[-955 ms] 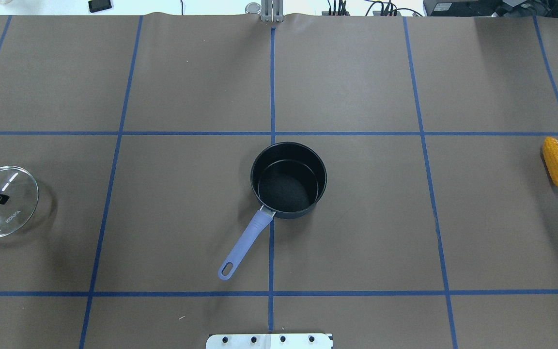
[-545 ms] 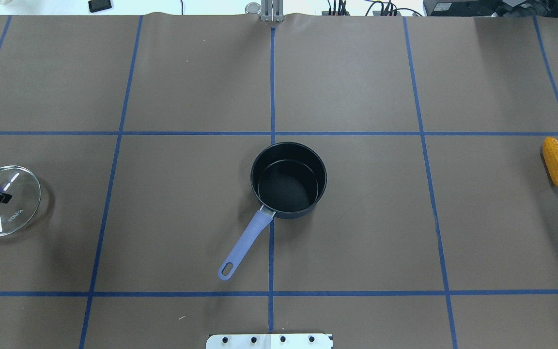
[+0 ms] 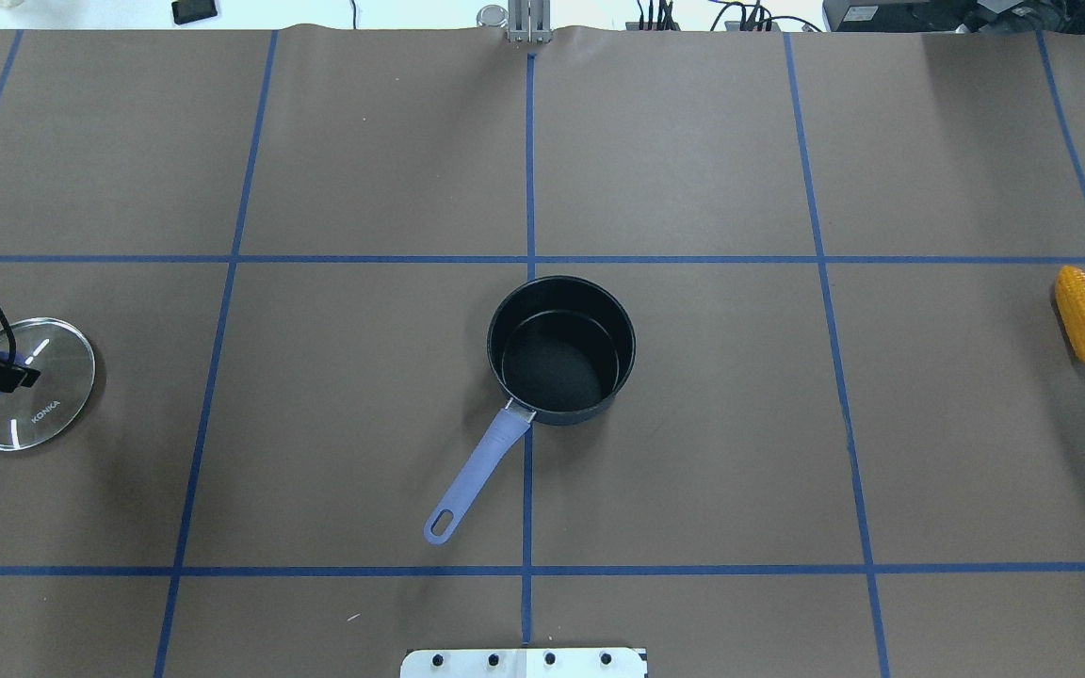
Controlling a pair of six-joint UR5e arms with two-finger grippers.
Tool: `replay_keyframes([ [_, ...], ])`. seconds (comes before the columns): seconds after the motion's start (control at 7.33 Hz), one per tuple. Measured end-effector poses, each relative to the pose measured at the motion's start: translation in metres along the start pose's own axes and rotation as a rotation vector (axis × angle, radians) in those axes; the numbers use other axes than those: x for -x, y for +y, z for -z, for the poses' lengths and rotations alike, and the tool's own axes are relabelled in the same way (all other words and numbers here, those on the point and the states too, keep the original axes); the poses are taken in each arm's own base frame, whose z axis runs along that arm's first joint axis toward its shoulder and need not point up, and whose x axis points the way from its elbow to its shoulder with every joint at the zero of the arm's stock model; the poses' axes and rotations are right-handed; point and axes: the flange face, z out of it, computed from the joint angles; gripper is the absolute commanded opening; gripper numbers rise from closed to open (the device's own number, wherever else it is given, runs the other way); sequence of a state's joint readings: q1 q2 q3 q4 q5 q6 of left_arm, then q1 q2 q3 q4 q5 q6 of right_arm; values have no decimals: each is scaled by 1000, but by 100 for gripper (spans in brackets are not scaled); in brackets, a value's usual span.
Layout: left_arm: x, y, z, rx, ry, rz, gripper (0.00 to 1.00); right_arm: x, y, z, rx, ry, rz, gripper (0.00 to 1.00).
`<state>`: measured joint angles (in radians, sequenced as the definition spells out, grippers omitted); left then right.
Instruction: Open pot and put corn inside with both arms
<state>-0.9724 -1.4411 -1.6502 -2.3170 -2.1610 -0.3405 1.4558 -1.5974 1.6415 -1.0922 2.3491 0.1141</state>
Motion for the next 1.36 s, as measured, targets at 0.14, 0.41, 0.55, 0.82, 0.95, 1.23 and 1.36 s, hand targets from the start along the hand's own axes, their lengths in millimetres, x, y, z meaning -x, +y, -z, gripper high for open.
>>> replay_keyframes([
  [0.14,-2,-6,1,-4,5,-1,99,0,0,0,0,0,1,100],
  [0.41,14,-21,19,-4,7,45,99,0,-1,0,0,1,0,100],
  [0.55,36,-28,39,-4,-16,67,99,-1,0,-1,1,1,-1,100],
  [0.82,90,-33,86,20,-54,97,99,-2,1,-2,4,1,-4,100],
  [0.95,119,-25,109,43,-57,141,99,-3,2,-3,7,1,-7,100],
  [1.23,166,-6,141,135,-64,308,99,-5,5,-4,13,2,-12,100],
  [1.36,185,11,153,151,-67,376,99,-8,9,-8,24,2,-28,100],
])
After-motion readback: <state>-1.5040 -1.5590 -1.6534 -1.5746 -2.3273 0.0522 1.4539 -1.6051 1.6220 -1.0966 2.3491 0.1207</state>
